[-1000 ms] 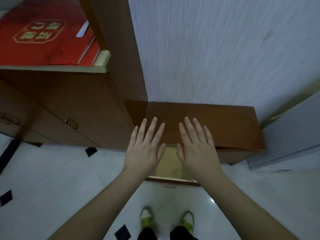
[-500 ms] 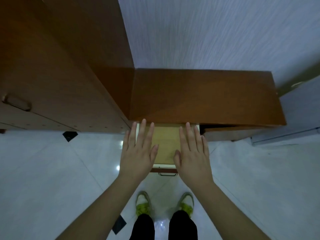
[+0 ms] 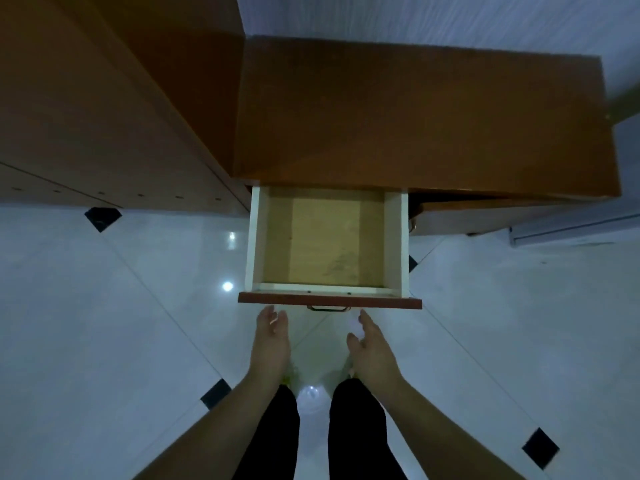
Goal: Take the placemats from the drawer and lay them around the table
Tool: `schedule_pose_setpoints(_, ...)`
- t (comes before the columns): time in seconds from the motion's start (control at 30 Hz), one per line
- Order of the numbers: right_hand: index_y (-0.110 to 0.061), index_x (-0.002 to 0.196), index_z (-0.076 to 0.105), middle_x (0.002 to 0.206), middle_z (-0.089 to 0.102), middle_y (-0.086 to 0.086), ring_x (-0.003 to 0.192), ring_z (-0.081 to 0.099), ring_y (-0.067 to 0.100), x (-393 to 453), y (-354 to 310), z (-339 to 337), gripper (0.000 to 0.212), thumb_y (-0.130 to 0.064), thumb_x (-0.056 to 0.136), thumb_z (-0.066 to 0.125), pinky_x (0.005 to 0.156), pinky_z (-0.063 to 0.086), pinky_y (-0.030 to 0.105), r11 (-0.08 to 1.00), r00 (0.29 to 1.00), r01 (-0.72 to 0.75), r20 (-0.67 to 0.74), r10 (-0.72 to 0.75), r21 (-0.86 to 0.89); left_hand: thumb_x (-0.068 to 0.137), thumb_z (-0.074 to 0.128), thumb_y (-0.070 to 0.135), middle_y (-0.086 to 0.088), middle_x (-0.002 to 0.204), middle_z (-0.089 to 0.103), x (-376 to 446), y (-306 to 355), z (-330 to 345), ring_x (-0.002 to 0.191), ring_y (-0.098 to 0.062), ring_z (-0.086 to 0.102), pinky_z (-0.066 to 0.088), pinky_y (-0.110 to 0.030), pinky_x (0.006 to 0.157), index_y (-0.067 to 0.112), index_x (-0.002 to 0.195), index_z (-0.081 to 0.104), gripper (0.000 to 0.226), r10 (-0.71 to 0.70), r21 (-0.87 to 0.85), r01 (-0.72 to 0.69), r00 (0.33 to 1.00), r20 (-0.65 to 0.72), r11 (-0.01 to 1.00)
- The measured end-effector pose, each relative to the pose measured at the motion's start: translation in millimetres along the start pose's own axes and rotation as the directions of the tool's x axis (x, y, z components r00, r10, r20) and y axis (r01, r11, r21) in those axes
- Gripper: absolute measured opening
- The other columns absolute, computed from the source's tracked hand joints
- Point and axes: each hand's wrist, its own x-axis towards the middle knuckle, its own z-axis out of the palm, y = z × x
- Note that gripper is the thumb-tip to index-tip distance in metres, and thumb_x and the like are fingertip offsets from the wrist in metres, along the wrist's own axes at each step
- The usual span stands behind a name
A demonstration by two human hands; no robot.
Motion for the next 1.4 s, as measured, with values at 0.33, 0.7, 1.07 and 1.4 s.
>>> schedule_pose_setpoints(0.33, -0.013, 0.136, 0.054, 0.134, 0.058, 0.007, 0.129, 0.052, 0.019, 47.2, -27.4, 0.0, 0.040, -0.024, 0.098, 0.048, 0.108, 0.035, 0.034, 0.236, 0.952, -0.211, 0.145, 0.271, 0.949, 0.099, 0.046, 0.054, -0.019, 0.137, 0.054, 51.7, 13.3, -6.7, 0.123, -0.035, 0.055, 0.039, -0.046, 0.110, 0.005, 0.145, 0.041, 0.067, -0.238, -0.779, 0.372, 0.927, 0.288, 0.505)
schedule_pose_setpoints(0.7, -0.004, 0.137, 0.048, 0.139, 0.054, 0.015, 0.131, 0.049, 0.025, 103.5, -88.1, -37.9, 0.051, -0.036, 0.097, 0.045, 0.118, 0.028, 0.039, 0.040, 0.978, -0.156, 0.148, 0.148, 0.987, 0.098, 0.043, 0.059, -0.020, 0.146, 0.048, 102.5, 91.7, 6.9, 0.129, -0.036, 0.049, 0.044, -0.056, 0.100, 0.008, 0.149, 0.038, 0.073, -0.103, -0.823, 0.358, 0.931, 0.350, 0.441)
schedule_pose_setpoints(1.07, -0.003, 0.153, 0.018, 0.156, 0.030, 0.017, 0.145, 0.030, 0.029, 168.9, -161.3, -75.9, 0.073, -0.050, 0.100, 0.035, 0.120, 0.021, 0.042, -0.062, 0.995, -0.100, 0.100, 0.004, 0.993, 0.097, 0.024, 0.069, -0.015, 0.159, 0.032, 155.6, 177.9, 25.6, 0.142, -0.037, 0.037, 0.039, -0.052, 0.104, 0.011, 0.157, 0.021, 0.083, 0.086, -0.845, 0.293, 0.926, 0.367, 0.447)
schedule_pose_setpoints(1.4, -0.001, 0.147, 0.033, 0.151, 0.040, 0.018, 0.141, 0.037, 0.028, 169.7, -148.4, -77.6, 0.069, -0.052, 0.102, 0.028, 0.117, 0.027, 0.041, 0.112, 0.989, -0.147, 0.149, -0.013, 0.983, 0.099, 0.014, 0.067, -0.011, 0.155, 0.040, 146.5, 169.2, 23.3, 0.140, -0.034, 0.040, 0.032, -0.051, 0.115, 0.014, 0.155, 0.029, 0.079, 0.054, -0.757, 0.254, 0.933, 0.357, 0.602)
